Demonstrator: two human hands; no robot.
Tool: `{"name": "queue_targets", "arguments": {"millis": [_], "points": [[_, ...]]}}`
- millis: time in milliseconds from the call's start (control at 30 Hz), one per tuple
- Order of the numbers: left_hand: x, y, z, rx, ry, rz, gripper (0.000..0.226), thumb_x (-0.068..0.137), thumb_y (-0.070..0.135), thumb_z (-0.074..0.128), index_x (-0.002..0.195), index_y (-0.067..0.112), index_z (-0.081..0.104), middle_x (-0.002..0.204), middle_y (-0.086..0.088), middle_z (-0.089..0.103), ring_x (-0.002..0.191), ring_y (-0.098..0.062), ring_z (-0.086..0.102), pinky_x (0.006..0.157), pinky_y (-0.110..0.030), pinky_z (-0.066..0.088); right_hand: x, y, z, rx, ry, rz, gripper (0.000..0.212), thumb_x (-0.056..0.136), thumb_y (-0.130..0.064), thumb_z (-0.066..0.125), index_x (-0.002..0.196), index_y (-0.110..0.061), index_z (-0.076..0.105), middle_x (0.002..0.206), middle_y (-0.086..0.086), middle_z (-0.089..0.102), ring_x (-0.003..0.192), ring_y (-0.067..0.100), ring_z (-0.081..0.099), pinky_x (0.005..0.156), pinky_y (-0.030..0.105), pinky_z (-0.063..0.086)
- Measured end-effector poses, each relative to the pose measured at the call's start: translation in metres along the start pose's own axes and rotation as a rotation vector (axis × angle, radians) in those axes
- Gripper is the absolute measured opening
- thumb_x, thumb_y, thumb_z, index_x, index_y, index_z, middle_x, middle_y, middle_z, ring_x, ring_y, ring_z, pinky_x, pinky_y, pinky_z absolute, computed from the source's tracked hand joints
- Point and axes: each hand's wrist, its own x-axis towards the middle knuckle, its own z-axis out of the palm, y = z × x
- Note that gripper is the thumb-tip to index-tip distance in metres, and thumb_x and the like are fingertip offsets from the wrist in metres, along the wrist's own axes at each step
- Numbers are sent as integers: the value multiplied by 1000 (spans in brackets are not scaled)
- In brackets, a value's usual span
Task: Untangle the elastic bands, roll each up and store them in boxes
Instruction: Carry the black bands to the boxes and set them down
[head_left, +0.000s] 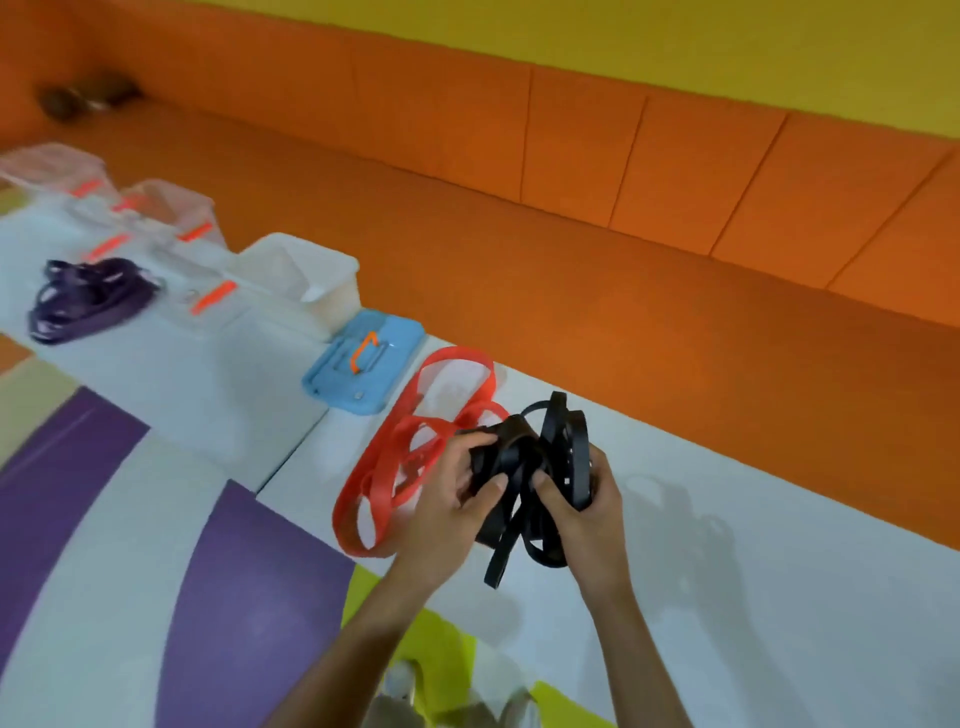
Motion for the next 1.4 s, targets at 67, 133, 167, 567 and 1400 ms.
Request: {"name": "queue_targets", "arguments": {"millis": [67, 133, 167, 567, 1400], "points": [[-1, 6, -30, -19, 71, -8, 40, 99, 0, 66, 125, 31, 62, 127, 3, 70, 123, -17, 68, 100, -25, 51, 5, -11, 29, -5, -72, -22, 47, 91, -17, 80, 132, -29, 60, 113, -13, 74, 106, 11, 72, 92, 36, 59], [-3, 8, -62, -58, 142, -18, 32, 100, 9, 66, 127, 25, 60, 127, -4, 70, 118, -19, 69, 94, -30, 54, 9, -20, 65, 0, -147, -46, 58, 91, -18, 80, 141, -30, 55, 126, -15, 72, 119, 9, 69, 100, 34, 56], [-5, 8, -81, -81, 172, -26, 31, 100, 12, 65, 128, 23, 59, 125, -6, 71, 113, -20, 70, 89, -30, 55, 10, -24, 85, 2, -182, -53, 65, 92, -14, 80, 148, -31, 50, 133, -16, 69, 125, 7, 65, 105, 34, 54], [-13, -5, -377, -117, 449, 16, 28, 104, 5, 65, 128, 17, 60, 118, -3, 74, 111, -17, 72, 92, -25, 55, -3, -37, 400, -97, -439, -115, 65, 97, -10, 74, 152, -34, 50, 147, -21, 60, 137, 2, 55, 118, 44, 45], [122, 12, -857, -38, 787, -97, 52, 105, 16, 65, 147, 42, 50, 135, 11, 70, 126, -14, 69, 101, -55, 59, 105, -63, 942, -51, -849, -93, 65, 97, -13, 75, 148, -45, 53, 141, -26, 62, 133, -4, 57, 109, 29, 49]]}}
